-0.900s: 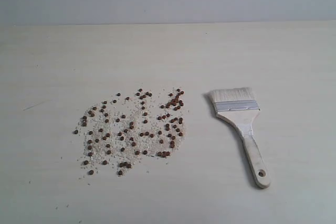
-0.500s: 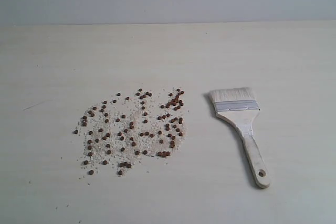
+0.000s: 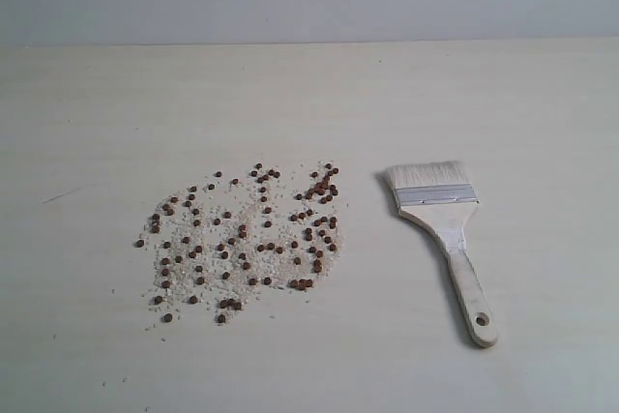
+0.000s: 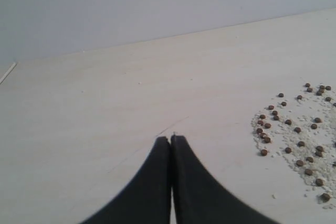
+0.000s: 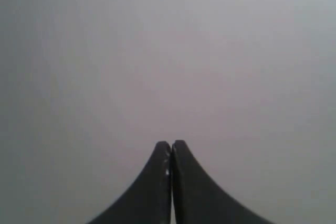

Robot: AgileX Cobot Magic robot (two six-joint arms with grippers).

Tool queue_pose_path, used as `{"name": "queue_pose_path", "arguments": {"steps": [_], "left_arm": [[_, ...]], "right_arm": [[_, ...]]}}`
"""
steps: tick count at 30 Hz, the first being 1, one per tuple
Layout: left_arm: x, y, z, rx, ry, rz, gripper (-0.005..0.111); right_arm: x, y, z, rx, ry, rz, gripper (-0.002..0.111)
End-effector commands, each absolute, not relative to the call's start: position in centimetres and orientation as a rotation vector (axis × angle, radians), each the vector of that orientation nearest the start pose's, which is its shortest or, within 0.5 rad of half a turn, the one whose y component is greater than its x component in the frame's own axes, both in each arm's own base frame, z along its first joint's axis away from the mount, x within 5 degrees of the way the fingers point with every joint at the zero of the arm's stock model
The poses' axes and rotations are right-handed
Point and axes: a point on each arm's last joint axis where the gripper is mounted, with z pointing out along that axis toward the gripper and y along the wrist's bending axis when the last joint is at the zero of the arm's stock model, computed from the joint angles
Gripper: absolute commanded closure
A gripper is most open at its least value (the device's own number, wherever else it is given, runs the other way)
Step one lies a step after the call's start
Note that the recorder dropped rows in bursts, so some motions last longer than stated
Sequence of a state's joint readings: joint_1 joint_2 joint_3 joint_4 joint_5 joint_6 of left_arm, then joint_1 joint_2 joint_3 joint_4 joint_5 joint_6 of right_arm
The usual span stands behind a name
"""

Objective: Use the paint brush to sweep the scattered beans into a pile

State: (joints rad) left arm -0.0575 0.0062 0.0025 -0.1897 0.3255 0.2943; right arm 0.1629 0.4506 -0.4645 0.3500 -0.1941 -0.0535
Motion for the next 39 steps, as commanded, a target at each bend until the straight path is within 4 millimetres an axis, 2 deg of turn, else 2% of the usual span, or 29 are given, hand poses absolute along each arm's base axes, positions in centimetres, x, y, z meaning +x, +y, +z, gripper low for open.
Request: {"name": "queue_pose_path", "arguments": {"steps": [1, 3, 5, 7, 8, 11, 14, 16, 18, 22, 27, 30, 33, 39], "left_arm": [[5.3, -0.9, 18.4, 0.204, 1.790, -0.031, 0.107], [5.3, -1.0, 18.4, 0.209, 1.789, -0.036, 0.107], [5.3, -1.0, 18.4, 0.209, 1.789, -0.036, 0.107], [5.3, -1.0, 18.4, 0.209, 1.789, -0.036, 0.107], [5.3, -1.0, 18.4, 0.209, 1.789, -0.036, 0.107], [5.3, -1.0, 18.4, 0.209, 1.789, -0.036, 0.107], [5.3, -1.0, 18.4, 0.209, 1.789, -0.036, 0.107], [5.3, -1.0, 18.4, 0.209, 1.789, -0.036, 0.107], [5.3, -1.0, 18.4, 0.209, 1.789, -0.036, 0.107], [5.3, -1.0, 18.4, 0.209, 1.789, -0.036, 0.107], [5.3, -1.0, 18.4, 0.209, 1.789, -0.036, 0.107], [5.3, -1.0, 18.4, 0.209, 1.789, -0.036, 0.107], [5.3, -1.0, 18.4, 0.209, 1.789, -0.036, 0.107], [5.3, -1.0, 18.4, 0.209, 1.789, -0.036, 0.107]], "right_arm": [[15.5, 3.3, 37.2, -0.096, 1.735, 0.273, 0.108], [18.3, 4.0, 37.7, -0.157, 1.947, 0.257, 0.108], [21.0, 4.1, 37.3, -0.148, 2.189, 0.211, 0.108], [22.7, 3.9, 36.0, -0.107, 2.420, 0.141, 0.108], [23.7, 3.9, 34.8, -0.104, 2.579, 0.091, 0.108], [25.0, 4.1, 31.0, -0.155, 2.912, 0.036, 0.108], [25.9, 5.2, 26.9, -0.229, 3.068, 0.175, 0.108], [25.3, 5.7, 24.6, -0.276, 3.150, 0.271, 0.108], [24.9, 6.0, 22.9, -0.260, 3.146, 0.297, 0.108], [24.2, 6.6, 19.9, -0.256, 3.070, 0.236, 0.108], [22.6, 8.4, 17.7, -0.208, 3.047, 0.151, 0.108], [22.2, 10.0, 17.1, -0.194, 2.966, 0.144, 0.108], [22.3, 11.4, 17.1, -0.391, 2.860, 0.128, 0.108], [22.4, 11.7, 17.3, -0.423, 2.835, 0.153, 0.103]]}}
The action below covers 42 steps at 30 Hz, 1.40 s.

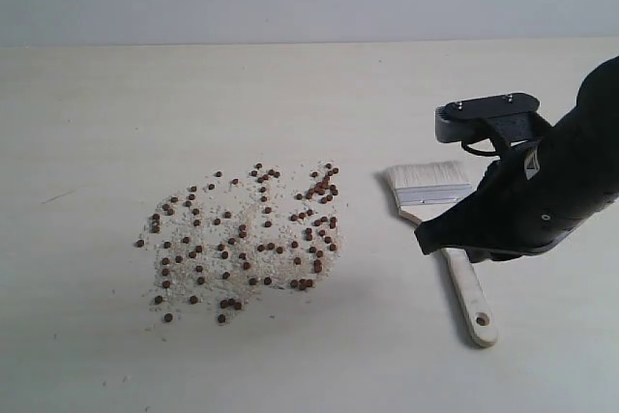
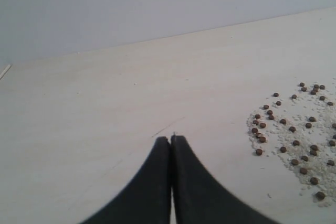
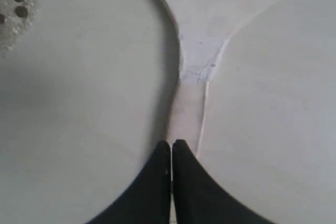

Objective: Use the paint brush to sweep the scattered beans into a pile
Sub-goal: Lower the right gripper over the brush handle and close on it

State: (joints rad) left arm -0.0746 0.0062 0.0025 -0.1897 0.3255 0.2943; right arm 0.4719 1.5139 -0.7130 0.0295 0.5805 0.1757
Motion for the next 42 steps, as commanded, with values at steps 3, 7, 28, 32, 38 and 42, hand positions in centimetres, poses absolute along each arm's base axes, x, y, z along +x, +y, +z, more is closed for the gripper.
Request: {"name": "queue_pose_path", "arguments": {"steps": [3, 7, 28, 32, 38, 42], "left_arm": [[5.3, -1.0, 18.4, 0.209, 1.789, -0.036, 0.107], [5.3, -1.0, 18.4, 0.209, 1.789, -0.036, 0.107], [5.3, -1.0, 18.4, 0.209, 1.789, -0.036, 0.107], [5.3, -1.0, 18.4, 0.209, 1.789, -0.036, 0.107], [5.3, -1.0, 18.4, 0.209, 1.789, -0.036, 0.107], [5.3, -1.0, 18.4, 0.209, 1.789, -0.036, 0.107]], "right_arm": [[22.4, 11.6, 17.2, -0.325, 2.861, 0.154, 0.099], [21.9, 11.5, 16.9, -0.292, 2.938, 0.137, 0.088], [22.9, 12.4, 12.3, -0.164, 3.047, 0.157, 0.056], [23.0, 12.1, 11.6, -0.180, 3.057, 0.084, 0.057], [23.1, 12.0, 11.3, -0.189, 3.062, 0.058, 0.077], [23.1, 12.0, 11.3, -0.186, 3.062, 0.059, 0.090]]}}
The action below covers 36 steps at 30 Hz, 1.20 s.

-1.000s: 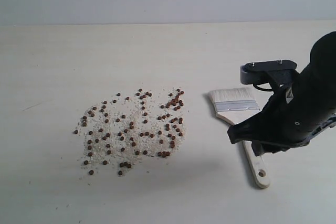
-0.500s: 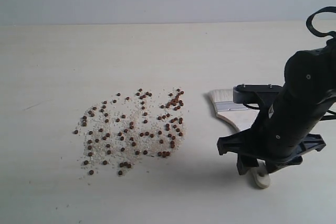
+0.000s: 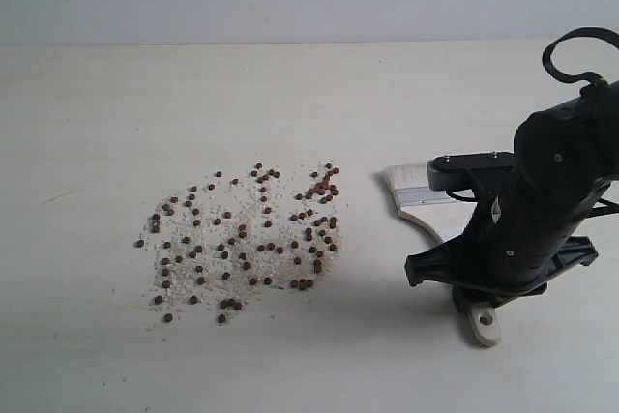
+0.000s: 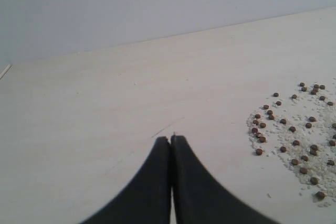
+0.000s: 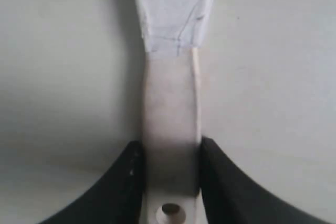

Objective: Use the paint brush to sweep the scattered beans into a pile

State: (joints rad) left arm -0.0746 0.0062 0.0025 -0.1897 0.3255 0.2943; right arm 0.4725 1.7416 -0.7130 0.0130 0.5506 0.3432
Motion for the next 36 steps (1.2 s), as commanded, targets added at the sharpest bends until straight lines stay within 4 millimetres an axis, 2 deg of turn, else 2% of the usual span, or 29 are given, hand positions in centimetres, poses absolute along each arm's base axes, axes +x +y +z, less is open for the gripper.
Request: {"name": "queue_pose_path", "arguments": {"steps": [1, 7, 12, 25, 27, 30, 32, 34, 36], "left_arm": [[5.33, -0.97, 18.45, 0.209, 1.789, -0.036, 0.107], [5.33, -0.97, 18.45, 0.209, 1.789, -0.036, 0.107], [5.33, -0.97, 18.45, 0.209, 1.789, -0.036, 0.107], [5.33, -0.97, 18.45, 0.209, 1.789, -0.036, 0.107], [5.33, -0.97, 18.45, 0.209, 1.789, -0.036, 0.107], [5.33, -0.97, 18.45, 0.209, 1.789, -0.036, 0.107], [5.33, -0.97, 18.45, 0.209, 1.789, -0.036, 0.107], [5.33, -0.97, 18.45, 0.209, 1.789, -0.036, 0.107], [5.33, -0.97, 18.45, 0.209, 1.789, -0.036, 0.107]], "right_arm": [[23.04, 12.01, 11.32, -0.172, 3.065, 0.068, 0.090], [22.87, 11.86, 11.30, -0.243, 3.080, 0.043, 0.080], [22.81, 11.77, 11.30, -0.330, 3.079, 0.027, 0.080], [22.99, 11.67, 11.31, -0.399, 3.053, 0.004, 0.080], [23.00, 11.63, 11.31, -0.408, 3.050, -0.002, 0.077], [22.95, 11.60, 11.30, -0.423, 3.054, -0.008, 0.064], [22.95, 11.60, 11.30, -0.436, 3.052, -0.008, 0.060], [22.94, 11.59, 11.30, -0.437, 3.054, -0.010, 0.061], [22.94, 11.59, 11.30, -0.437, 3.054, -0.010, 0.067]]}}
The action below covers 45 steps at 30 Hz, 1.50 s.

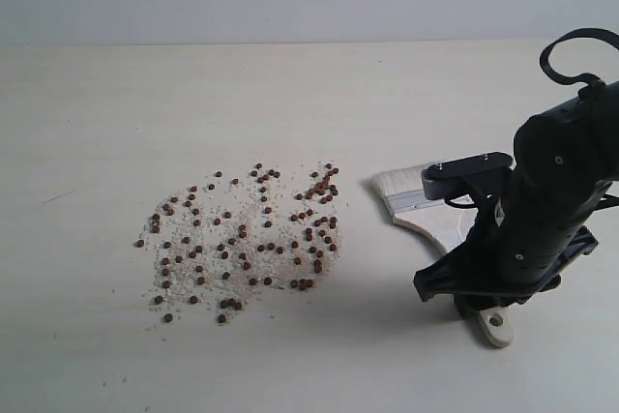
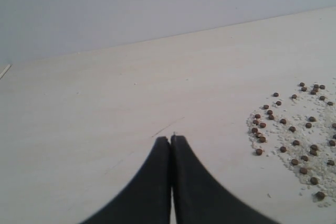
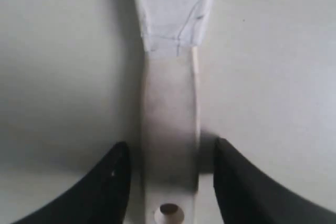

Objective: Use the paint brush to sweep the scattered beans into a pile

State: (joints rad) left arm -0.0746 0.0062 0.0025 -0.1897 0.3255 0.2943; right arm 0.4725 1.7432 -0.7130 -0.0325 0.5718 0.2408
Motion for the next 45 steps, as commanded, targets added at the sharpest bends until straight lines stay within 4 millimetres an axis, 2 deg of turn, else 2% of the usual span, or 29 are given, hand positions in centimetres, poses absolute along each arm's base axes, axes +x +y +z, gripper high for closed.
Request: {"name": "queue_pose_path", "arguments": {"steps": [1, 6, 10, 14, 20, 26, 27, 28, 31, 32, 35, 36, 40, 41, 45], "left_arm": [[5.3, -1.0, 18.4, 0.209, 1.789, -0.036, 0.107], [5.3, -1.0, 18.4, 0.209, 1.789, -0.036, 0.107], [5.3, -1.0, 18.4, 0.209, 1.789, -0.036, 0.107], [5.3, -1.0, 18.4, 0.209, 1.789, -0.036, 0.107], [5.3, -1.0, 18.4, 0.209, 1.789, -0.036, 0.107], [5.4, -0.9, 18.8, 0.258, 1.737, 0.021, 0.107], [5.4, -1.2, 19.2, 0.114, 1.718, -0.147, 0.107], [5.5, -1.3, 19.5, 0.072, 1.691, -0.191, 0.107], [5.5, -0.1, 21.9, -0.077, 1.419, -0.162, 0.107], [5.5, 0.0, 22.2, -0.107, 1.383, -0.171, 0.107], [5.2, 0.5, 23.3, -0.280, 1.236, -0.348, 0.107], [5.1, 0.4, 23.5, -0.282, 1.209, -0.382, 0.107], [5.6, -0.6, 24.9, -0.139, 1.108, -0.403, 0.107], [5.7, -1.2, 25.4, -0.059, 1.066, -0.411, 0.107], [8.2, -3.2, 26.1, 0.218, 1.152, -0.357, 0.107]], "right_arm": [[22.9, 11.6, 11.3, -0.437, 3.054, -0.010, 0.073], [22.9, 11.6, 11.3, -0.420, 3.061, 0.001, 0.108], [23.0, 11.7, 11.5, -0.417, 3.047, 0.007, 0.108], [23.3, 11.7, 12.6, -0.429, 2.970, 0.029, 0.108], [24.3, 11.8, 16.9, -0.471, 2.835, 0.026, 0.108], [25.3, 12.1, 19.9, -0.521, 2.771, 0.003, 0.108], [25.6, 12.2, 20.6, -0.539, 2.752, 0.004, 0.108], [25.8, 12.3, 20.9, -0.542, 2.745, 0.001, 0.108], [26.7, 12.7, 22.4, -0.572, 2.692, -0.003, 0.108], [26.9, 12.7, 22.7, -0.573, 2.681, 0.000, 0.108], [27.8, 13.1, 24.2, -0.591, 2.618, -0.009, 0.108], [28.0, 13.2, 24.5, -0.595, 2.606, -0.007, 0.108], [28.5, 13.3, 25.2, -0.598, 2.575, -0.011, 0.108], [28.6, 13.4, 25.3, -0.600, 2.570, -0.015, 0.108], [28.7, 13.4, 25.5, -0.598, 2.561, -0.012, 0.108]]}}
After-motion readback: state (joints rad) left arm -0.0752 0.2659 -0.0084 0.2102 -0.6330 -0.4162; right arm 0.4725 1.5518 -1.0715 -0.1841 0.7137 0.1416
